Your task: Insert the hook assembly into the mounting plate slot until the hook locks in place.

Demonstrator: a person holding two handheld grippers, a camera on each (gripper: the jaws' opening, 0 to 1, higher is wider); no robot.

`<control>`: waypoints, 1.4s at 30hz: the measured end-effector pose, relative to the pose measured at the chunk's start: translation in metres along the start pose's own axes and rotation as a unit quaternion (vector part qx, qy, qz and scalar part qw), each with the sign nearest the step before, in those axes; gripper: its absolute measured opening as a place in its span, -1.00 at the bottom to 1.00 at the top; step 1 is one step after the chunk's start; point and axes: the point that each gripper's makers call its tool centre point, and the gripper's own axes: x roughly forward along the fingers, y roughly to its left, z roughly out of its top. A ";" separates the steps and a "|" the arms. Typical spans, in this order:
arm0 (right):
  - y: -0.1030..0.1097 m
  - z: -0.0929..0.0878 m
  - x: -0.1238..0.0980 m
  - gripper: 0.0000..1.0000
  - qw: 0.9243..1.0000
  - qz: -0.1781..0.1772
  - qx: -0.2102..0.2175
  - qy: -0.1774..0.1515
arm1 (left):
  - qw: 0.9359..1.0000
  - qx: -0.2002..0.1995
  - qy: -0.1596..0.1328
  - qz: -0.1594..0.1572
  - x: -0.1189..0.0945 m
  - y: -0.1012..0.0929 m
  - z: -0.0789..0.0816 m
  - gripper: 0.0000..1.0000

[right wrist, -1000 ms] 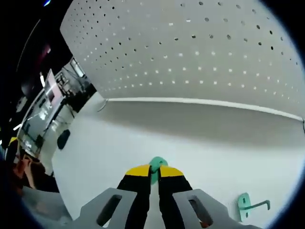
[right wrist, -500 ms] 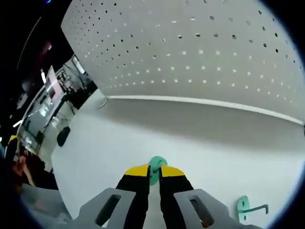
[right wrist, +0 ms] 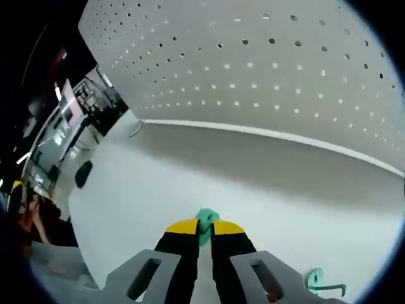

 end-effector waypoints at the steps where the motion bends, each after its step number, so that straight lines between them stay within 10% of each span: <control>1: 0.000 -0.002 0.000 -0.91 1.000 -0.002 -0.005 0.008 | 1.000 0.000 0.000 0.000 0.000 0.000 0.000 0.47; 26: 0.001 -0.003 -0.002 -0.97 1.000 0.010 0.001 0.016 | 1.000 -0.001 -0.001 0.004 -0.001 0.001 0.001 0.47; 42: 0.006 0.023 -0.030 -0.98 0.998 0.016 -0.004 -0.058 | 1.000 0.003 0.006 -0.002 0.001 -0.002 -0.002 0.47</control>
